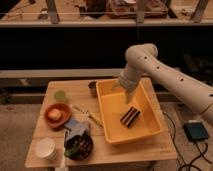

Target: Place eraser in table surface

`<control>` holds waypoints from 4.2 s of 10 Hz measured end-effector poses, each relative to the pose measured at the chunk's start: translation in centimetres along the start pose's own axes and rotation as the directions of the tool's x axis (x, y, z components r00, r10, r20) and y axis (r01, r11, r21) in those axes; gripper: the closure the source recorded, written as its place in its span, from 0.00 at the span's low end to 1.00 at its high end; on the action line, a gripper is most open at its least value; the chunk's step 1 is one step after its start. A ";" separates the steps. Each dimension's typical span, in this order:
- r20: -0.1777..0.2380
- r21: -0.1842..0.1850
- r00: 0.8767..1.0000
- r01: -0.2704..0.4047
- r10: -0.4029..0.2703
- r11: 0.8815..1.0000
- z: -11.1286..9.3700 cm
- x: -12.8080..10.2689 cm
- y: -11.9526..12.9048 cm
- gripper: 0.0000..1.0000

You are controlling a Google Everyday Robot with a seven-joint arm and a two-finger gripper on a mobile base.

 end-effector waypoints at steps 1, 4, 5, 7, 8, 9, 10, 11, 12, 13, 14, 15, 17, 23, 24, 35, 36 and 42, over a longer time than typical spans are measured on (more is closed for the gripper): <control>0.010 0.001 1.000 0.014 -0.014 1.000 0.1 -0.1 -0.2 0.35; 0.032 0.002 0.999 0.021 -0.021 1.000 0.7 0.0 0.1 0.35; 0.057 -0.005 0.998 0.024 -0.023 1.000 1.6 0.0 0.8 0.35; 0.092 -0.017 0.996 0.020 -0.019 1.000 4.3 0.4 2.1 0.35; 0.111 -0.030 0.994 0.017 -0.014 0.999 6.3 0.6 3.2 0.35; 0.125 -0.043 0.992 0.014 -0.008 0.999 7.6 0.8 4.0 0.35; 0.133 -0.057 0.991 0.010 -0.002 0.998 8.5 1.0 4.8 0.35; 0.135 -0.072 0.991 0.008 0.001 0.997 9.0 1.0 5.4 0.35; 0.134 -0.089 0.991 0.006 0.006 0.996 9.3 1.0 5.9 0.35; 0.130 -0.102 0.992 0.002 0.011 0.995 9.5 1.1 6.3 0.35; 0.118 -0.121 0.993 -0.001 0.016 0.993 9.7 1.1 6.7 0.35; 0.109 -0.132 0.994 -0.004 0.019 0.991 9.8 1.2 7.2 0.35; 0.097 -0.139 0.995 -0.007 0.021 0.990 10.1 1.5 7.8 0.35; 0.052 -0.148 0.999 0.003 0.005 0.989 11.2 3.5 9.7 0.35; 0.045 -0.155 0.999 0.004 0.003 0.988 11.5 4.0 10.1 0.35; 0.053 -0.182 0.999 0.023 -0.014 0.983 15.2 6.7 10.8 0.35; 0.053 -0.186 0.998 0.023 -0.013 0.982 15.5 6.8 10.8 0.35; 0.051 -0.195 0.998 0.042 -0.033 0.980 17.2 6.4 9.9 0.35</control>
